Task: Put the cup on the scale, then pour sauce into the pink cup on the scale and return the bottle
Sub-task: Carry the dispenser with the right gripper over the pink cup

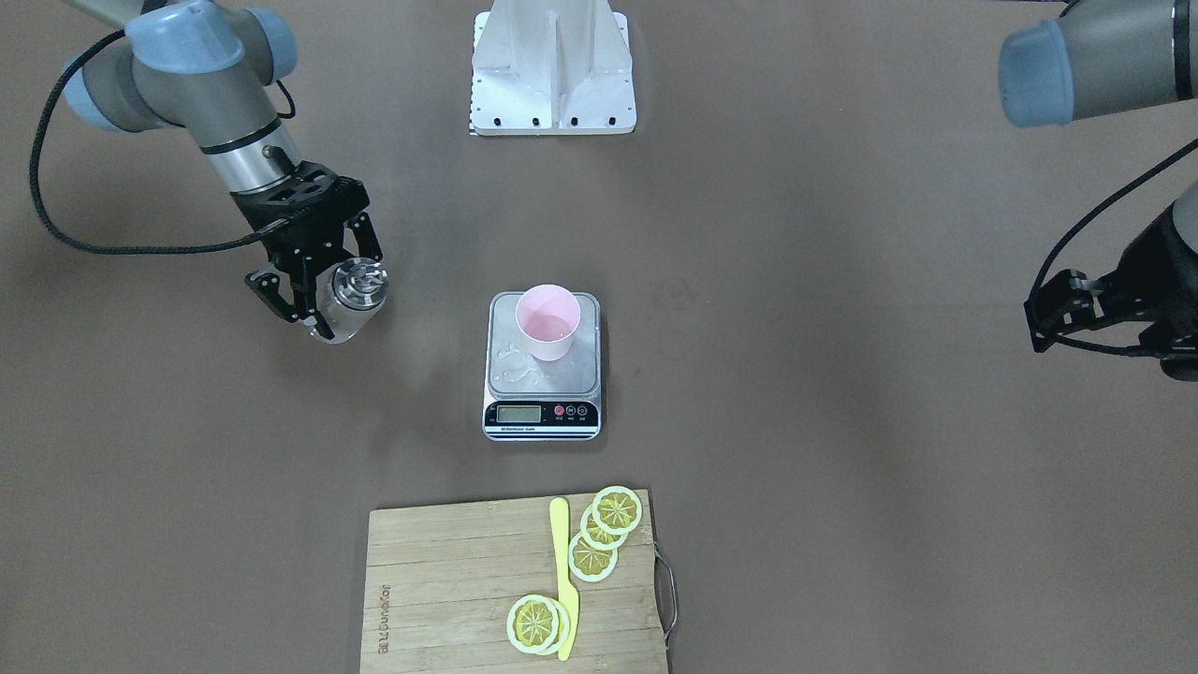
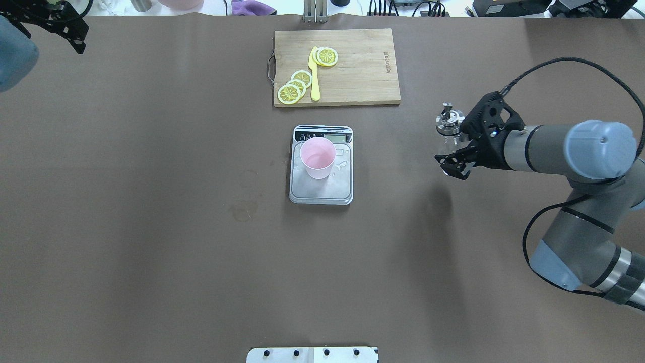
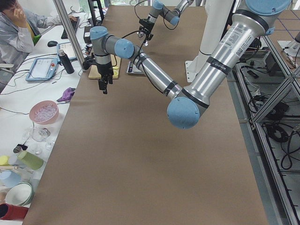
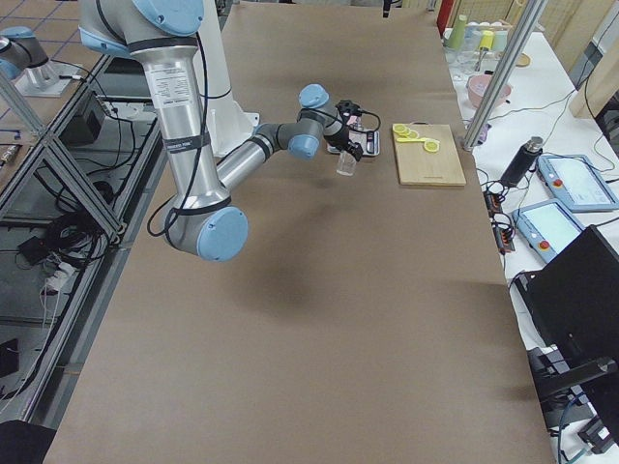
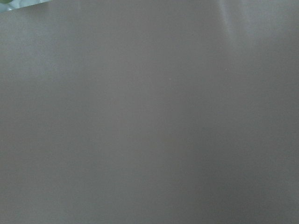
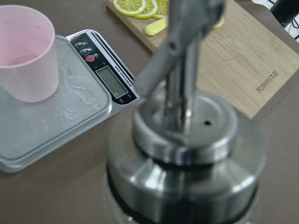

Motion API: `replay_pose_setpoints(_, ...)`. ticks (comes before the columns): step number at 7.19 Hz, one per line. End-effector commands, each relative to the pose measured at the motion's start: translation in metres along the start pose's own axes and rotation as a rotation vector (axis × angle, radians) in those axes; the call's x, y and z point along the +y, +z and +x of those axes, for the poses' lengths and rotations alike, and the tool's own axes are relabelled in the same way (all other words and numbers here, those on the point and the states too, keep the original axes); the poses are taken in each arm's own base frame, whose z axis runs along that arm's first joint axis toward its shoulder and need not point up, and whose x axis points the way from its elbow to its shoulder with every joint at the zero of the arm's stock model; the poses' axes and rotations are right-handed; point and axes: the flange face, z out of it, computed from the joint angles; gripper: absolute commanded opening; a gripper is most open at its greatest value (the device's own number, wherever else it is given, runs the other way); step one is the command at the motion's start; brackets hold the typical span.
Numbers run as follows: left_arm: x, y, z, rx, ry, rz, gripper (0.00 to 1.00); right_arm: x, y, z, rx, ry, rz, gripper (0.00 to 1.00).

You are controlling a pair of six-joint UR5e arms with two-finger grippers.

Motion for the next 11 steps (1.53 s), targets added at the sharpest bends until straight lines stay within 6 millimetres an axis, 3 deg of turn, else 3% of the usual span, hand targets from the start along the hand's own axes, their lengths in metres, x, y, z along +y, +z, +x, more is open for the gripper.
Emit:
replay_pose_setpoints(1, 0.0, 0.028, -0.041, 0.048, 0.022, -0.015, 0.98, -0.026, 0.012, -0.054, 0.089, -0.059, -0.108, 0.0)
replay_pose_setpoints(2, -0.01, 0.045, -0.075, 0.159, 0.023, -0.025, 0.98, -0.045, 0.013, -0.073, 0.116, -0.079, -0.16, 0.0)
replay_pose_setpoints(3, -0.007, 0.064, -0.103, 0.191, 0.056, -0.047, 0.98, -0.05, 0.013, -0.083, 0.144, -0.098, -0.194, 0.0)
replay_pose_setpoints(4, -0.006, 0.069, -0.11, 0.19, 0.058, -0.057, 0.98, -0.051, 0.023, -0.095, 0.196, -0.119, -0.208, 0.0)
replay_pose_setpoints(5, -0.002, 0.072, -0.113, 0.191, 0.054, -0.062, 0.98, -0.062, 0.033, -0.098, 0.241, -0.136, -0.265, 0.0)
replay_pose_setpoints(6, -0.002, 0.072, -0.114, 0.191, 0.05, -0.064, 0.98, -0.07, 0.03, -0.1, 0.267, -0.149, -0.298, 0.0)
replay_pose_setpoints(8, 0.001, 0.075, -0.116, 0.19, 0.049, -0.065, 0.98, -0.095, 0.051, -0.111, 0.282, -0.152, -0.341, 0.0)
replay_pose_setpoints(11, 0.001, 0.074, -0.117, 0.19, 0.046, -0.064, 0.98, -0.094, 0.051, -0.109, 0.314, -0.237, -0.464, 0.0)
